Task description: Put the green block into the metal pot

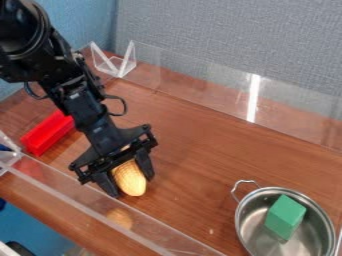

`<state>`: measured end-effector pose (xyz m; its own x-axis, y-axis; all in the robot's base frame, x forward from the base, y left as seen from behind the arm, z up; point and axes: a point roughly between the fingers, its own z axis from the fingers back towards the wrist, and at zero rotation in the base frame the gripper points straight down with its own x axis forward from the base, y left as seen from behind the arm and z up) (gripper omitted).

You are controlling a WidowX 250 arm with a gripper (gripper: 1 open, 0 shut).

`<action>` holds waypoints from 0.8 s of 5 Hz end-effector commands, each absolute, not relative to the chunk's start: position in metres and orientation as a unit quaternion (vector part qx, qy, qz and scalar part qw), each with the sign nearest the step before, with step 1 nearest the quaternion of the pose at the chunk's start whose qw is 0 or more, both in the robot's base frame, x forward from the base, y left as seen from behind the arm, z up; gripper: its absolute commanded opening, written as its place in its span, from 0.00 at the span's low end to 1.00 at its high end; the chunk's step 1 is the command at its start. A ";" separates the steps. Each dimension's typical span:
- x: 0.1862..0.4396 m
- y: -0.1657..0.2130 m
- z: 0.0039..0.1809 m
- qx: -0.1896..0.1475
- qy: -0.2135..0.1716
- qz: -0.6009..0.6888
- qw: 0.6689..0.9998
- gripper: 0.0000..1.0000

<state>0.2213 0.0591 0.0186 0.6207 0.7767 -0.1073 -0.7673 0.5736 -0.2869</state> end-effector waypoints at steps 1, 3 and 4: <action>0.228 0.058 0.031 -0.158 -0.031 0.421 0.892 1.00; 0.232 0.044 0.046 -0.173 -0.035 0.394 0.902 1.00; 0.234 0.036 0.054 -0.181 -0.038 0.379 0.907 1.00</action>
